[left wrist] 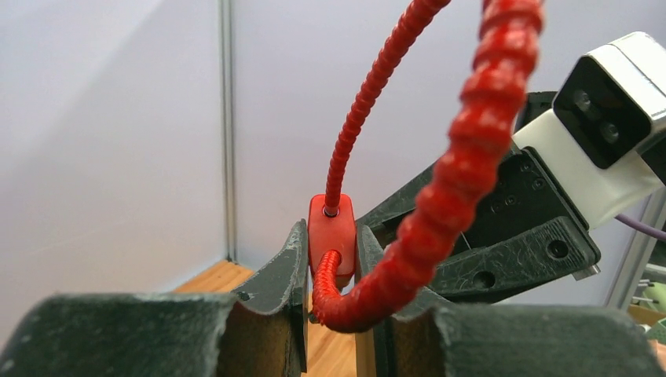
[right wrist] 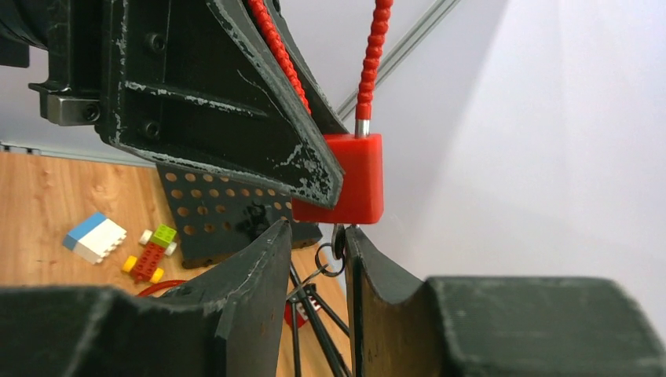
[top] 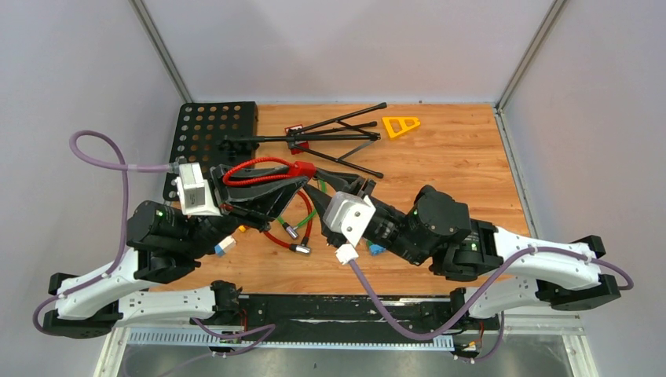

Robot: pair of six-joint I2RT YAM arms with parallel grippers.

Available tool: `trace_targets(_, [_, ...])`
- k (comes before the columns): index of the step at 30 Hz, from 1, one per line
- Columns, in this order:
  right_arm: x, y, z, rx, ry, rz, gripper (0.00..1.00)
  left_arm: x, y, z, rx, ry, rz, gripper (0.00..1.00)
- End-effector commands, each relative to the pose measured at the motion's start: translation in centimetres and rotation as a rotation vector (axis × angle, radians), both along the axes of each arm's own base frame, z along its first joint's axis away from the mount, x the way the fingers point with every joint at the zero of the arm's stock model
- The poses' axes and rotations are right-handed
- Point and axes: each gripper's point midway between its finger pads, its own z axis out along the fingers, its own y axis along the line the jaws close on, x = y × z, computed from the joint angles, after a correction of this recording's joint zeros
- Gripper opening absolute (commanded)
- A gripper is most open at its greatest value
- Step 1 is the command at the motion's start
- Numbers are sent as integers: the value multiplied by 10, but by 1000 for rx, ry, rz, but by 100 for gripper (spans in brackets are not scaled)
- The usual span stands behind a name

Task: Lock with the key
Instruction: Lock the lock.

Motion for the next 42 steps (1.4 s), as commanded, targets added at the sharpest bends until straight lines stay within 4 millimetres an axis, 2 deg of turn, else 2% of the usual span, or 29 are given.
trace_targets(1, [6,-7,24,44,-69,-76,32,-3,9,13,-63,-2,-6,0])
trace_targets(3, [6,-7,27,46,-85,-84,31,-3,8,13,-61,-2,-9,0])
trace_targets(7, [3,-6,29,45,-98,-78,16,-3,9,11,-56,1,-6,0])
trace_targets(10, [2,-6,26,19,-118,-76,1,-2,10,10,-55,4,-1,0])
trace_targets(11, [1,-6,24,4,-123,-72,0,-2,9,9,-53,4,1,0])
trace_targets(15, [-3,-6,16,-45,-129,-41,0,-4,8,8,-36,-18,-5,0])
trace_targets(20, [-16,-10,20,-2,-67,46,0,-23,-5,5,25,-113,-99,0])
trace_targets(27, [-47,-13,27,22,142,327,0,-90,-25,-9,192,-391,-420,0])
trace_targets(32, [-74,-14,19,-31,270,550,0,-117,-30,-23,282,-475,-583,0])
trace_targets(38, [-96,-20,14,-82,369,730,0,-135,-32,-33,345,-522,-714,0])
trace_targets(42, [-110,-27,9,-118,435,852,0,-139,-34,-41,403,-538,-760,0])
